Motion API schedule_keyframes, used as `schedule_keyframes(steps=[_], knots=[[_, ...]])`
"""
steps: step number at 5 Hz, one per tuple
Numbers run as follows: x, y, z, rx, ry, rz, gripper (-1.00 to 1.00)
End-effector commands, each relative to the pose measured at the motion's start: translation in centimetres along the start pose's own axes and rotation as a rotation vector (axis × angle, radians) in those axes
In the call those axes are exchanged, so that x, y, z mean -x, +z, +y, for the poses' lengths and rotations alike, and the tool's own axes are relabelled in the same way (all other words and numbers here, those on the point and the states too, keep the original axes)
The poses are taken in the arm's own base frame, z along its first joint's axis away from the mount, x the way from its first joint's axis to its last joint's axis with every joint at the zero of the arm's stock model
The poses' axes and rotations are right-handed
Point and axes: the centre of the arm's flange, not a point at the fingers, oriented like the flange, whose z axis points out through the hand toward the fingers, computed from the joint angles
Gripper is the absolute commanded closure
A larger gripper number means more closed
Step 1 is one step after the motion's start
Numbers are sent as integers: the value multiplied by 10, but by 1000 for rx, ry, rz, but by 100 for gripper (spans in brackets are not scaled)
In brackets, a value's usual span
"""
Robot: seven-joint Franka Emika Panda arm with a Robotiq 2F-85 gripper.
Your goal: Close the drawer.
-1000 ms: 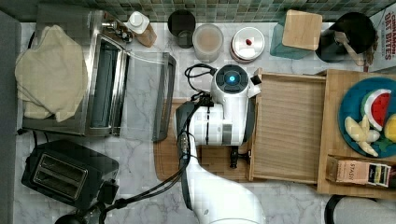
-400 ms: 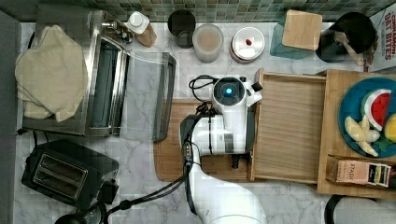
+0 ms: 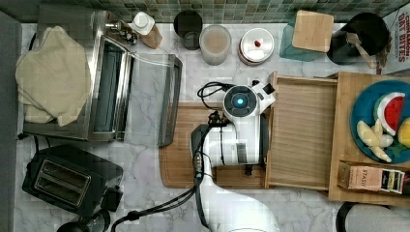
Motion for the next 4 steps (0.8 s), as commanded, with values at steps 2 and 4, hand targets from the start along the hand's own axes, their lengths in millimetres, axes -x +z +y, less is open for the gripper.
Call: schedule_keyframes(steps=[2, 4], knots=[[46, -15, 292, 102, 126, 57, 100], [52, 4, 372, 89, 45, 52, 100]])
